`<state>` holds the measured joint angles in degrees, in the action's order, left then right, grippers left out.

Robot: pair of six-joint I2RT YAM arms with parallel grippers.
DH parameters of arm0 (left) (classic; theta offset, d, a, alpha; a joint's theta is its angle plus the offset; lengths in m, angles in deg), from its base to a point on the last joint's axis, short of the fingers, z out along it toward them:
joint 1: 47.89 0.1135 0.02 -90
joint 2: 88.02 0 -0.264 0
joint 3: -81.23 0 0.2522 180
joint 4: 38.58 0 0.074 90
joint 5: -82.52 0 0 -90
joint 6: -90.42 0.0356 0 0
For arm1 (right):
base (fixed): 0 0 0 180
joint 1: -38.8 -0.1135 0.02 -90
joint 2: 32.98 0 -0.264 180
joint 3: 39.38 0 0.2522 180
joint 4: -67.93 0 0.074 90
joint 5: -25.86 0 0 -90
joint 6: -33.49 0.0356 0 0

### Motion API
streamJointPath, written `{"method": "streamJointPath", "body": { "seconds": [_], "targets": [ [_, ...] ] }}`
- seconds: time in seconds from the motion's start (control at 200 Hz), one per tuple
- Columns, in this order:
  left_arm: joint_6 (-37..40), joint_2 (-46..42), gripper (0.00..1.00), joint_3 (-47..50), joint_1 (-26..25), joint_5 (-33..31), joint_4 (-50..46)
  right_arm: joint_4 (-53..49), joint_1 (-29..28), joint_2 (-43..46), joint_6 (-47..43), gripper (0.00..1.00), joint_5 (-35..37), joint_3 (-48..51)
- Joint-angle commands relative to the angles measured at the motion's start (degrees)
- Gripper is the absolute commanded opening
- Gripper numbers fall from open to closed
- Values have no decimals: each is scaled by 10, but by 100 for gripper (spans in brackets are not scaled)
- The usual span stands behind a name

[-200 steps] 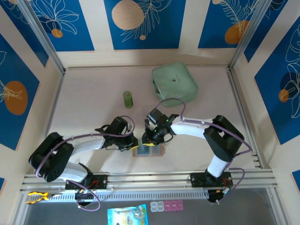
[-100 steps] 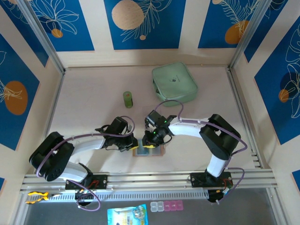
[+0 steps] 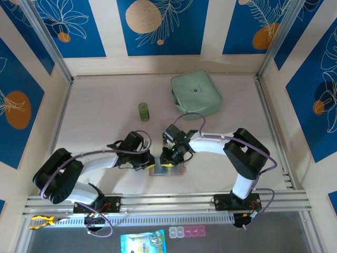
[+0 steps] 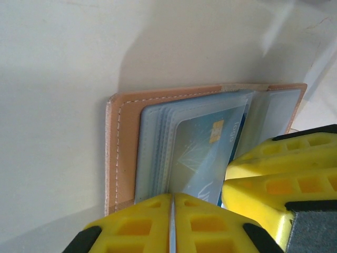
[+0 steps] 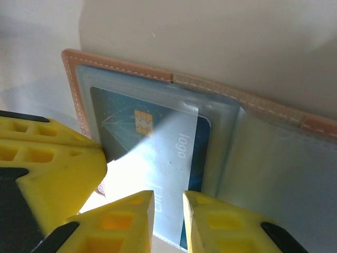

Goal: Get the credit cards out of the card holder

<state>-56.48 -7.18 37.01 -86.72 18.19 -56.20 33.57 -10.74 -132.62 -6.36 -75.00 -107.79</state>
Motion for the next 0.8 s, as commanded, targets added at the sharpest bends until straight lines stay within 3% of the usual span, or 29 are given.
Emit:
{"method": "streamJointPath", "body": {
  "seconds": [0.0, 0.795],
  "targets": [
    [8, 7, 10, 9, -5, -6, -16, -42, -5, -9, -7, 25, 31, 1],
    [22, -17, 11, -38, -5, -14, -66, -78, -5, 31, -22, 26, 43, -24]
  ]
}}
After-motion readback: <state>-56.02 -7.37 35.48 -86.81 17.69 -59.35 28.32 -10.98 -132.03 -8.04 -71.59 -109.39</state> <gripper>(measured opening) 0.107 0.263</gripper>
